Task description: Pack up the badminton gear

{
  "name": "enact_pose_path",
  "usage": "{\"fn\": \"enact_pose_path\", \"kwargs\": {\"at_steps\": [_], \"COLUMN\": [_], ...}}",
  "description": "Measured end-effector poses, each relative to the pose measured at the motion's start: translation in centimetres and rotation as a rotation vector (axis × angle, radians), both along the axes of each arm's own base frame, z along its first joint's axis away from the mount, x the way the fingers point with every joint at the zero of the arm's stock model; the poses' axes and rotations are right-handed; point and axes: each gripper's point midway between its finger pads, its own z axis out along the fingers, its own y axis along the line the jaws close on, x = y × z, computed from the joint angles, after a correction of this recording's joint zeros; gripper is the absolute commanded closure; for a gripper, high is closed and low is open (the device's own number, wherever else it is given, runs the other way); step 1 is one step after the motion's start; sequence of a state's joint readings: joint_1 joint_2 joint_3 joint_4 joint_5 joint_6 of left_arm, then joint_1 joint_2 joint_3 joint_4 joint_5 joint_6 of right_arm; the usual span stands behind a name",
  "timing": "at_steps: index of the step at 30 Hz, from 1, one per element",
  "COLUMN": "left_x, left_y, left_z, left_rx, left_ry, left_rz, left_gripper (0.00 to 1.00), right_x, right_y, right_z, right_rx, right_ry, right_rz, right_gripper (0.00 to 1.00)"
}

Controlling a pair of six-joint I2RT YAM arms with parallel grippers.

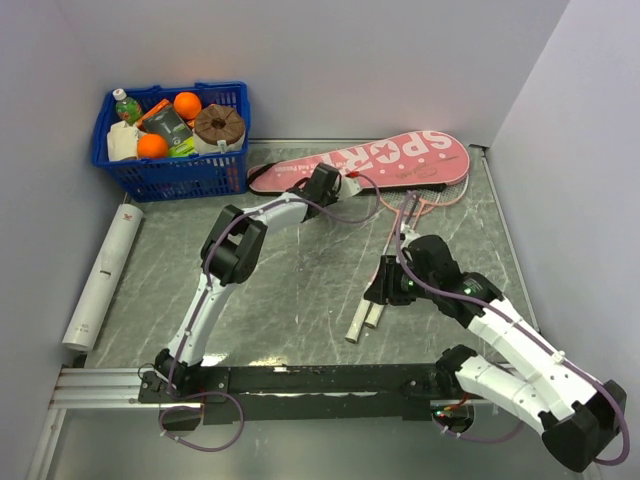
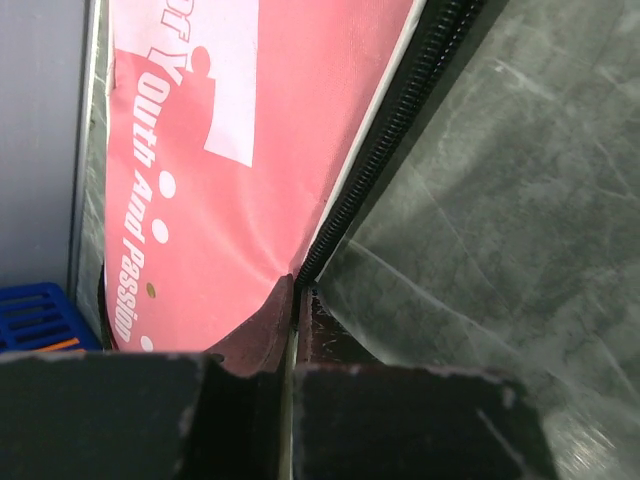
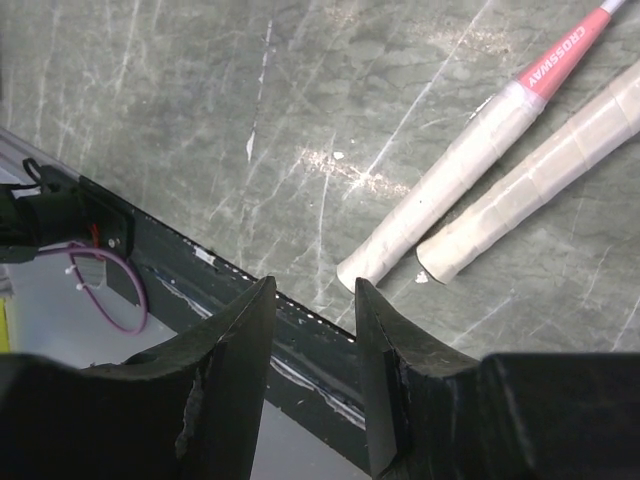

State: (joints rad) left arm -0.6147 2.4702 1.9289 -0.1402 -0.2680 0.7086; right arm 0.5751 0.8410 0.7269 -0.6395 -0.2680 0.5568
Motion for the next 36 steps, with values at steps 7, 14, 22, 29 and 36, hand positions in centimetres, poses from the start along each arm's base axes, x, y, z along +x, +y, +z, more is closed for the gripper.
{"fn": "enact_pose_path", "kwargs": {"at_steps": [7,14,22,29,36], "left_x": [-4.1,-10.1,-17.7,-26.0,-31.1], "left_y": [-1.1,-3.5,-1.3,4.8,6.8], "left_z": [0.5,3.1,7.2,7.9,7.3], "left_rx": [0.017,-0.013,-0.137,-0.269,-0.435], "left_ry": [0.113,0.226,0.361,0.497,0.596], "left_rz": [0.02,0.044,0.177,0.35,0.482], "left_gripper": [0.99,0.99,0.99,0.99,0.99], "right_x": [-0.9,-2.4,-3.4,-3.0,-0.9], "right_y": [-0.8,-1.8,-3.9,-4.2,-2.8], "right_z": [1.7,2.7,1.5,0.6,-1.3], "right_rx": [0.036,0.066,0.0,-0.037,-0.067], "right_ry": [-0.065,-0.112,-0.097,-0.051,0.042], "right_rz": [-0.008,-0.014,-0.066,-0.109,-0.145], "right_gripper": [0.55,0.55,0.55,0.56,0.56]}}
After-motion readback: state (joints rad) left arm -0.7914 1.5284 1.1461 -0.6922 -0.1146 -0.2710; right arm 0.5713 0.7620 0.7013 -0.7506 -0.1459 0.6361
